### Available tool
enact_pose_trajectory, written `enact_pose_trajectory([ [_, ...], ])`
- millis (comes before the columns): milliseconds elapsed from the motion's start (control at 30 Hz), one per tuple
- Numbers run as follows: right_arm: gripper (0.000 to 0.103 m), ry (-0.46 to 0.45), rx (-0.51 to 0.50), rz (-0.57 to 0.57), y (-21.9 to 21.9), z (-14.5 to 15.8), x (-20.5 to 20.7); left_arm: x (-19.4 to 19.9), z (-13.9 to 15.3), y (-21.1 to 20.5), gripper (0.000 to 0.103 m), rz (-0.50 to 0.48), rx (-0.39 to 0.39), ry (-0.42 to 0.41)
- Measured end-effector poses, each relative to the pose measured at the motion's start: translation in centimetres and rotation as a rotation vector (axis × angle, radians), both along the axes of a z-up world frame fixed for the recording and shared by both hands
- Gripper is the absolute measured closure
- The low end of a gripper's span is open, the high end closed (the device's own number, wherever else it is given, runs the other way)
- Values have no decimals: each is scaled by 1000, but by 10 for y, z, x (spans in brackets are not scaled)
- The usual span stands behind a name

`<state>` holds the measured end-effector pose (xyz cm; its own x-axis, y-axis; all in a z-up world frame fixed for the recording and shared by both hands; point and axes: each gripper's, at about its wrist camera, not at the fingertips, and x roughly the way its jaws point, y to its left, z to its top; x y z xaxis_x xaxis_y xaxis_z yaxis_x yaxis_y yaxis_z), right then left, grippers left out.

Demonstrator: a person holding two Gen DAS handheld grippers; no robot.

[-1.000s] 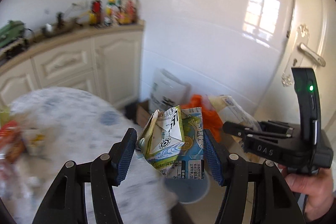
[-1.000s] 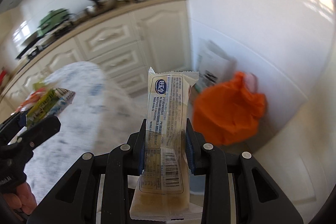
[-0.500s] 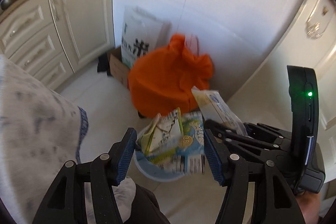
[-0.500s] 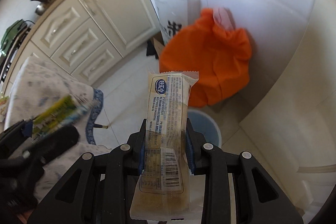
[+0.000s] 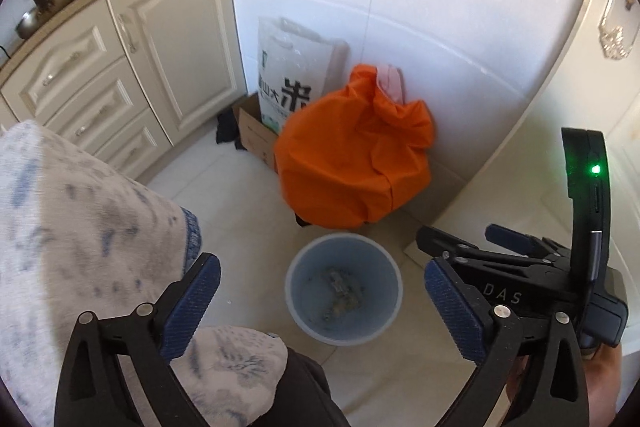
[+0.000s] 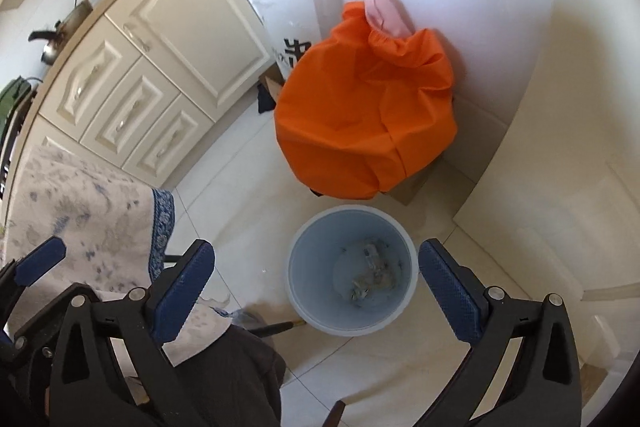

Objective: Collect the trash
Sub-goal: 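Move both open grippers back over the trash pile on the table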

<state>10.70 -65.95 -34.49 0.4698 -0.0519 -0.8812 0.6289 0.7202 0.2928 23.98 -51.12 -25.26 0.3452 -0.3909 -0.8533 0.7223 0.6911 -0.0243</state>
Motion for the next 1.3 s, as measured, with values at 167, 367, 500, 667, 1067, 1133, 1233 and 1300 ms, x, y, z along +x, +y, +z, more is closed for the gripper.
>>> enact_pose_trajectory([
  [167,0,-68,-21,-1,14,37,-4,-12,30,30,1,48,-61,-73],
  [367,0,-169,-79,48,53,102,1,-32,72,94,1,121,-170,-162],
  [500,0,-246,-123,121,96,150,10,-50,108,156,1,191,-250,-221],
  [667,0,-332,-186,243,162,204,22,-76,147,256,1,301,-337,-300],
  [1067,0,-500,-273,494,312,274,39,-143,186,426,1,568,-366,-486],
  [1133,0,-519,-278,532,333,279,40,-149,187,445,1,617,-350,-514],
  [1233,0,-539,-295,581,359,286,40,-160,184,472,1,688,-324,-548],
  [1300,0,-553,-311,619,378,290,41,-169,185,485,1,727,-310,-570],
])
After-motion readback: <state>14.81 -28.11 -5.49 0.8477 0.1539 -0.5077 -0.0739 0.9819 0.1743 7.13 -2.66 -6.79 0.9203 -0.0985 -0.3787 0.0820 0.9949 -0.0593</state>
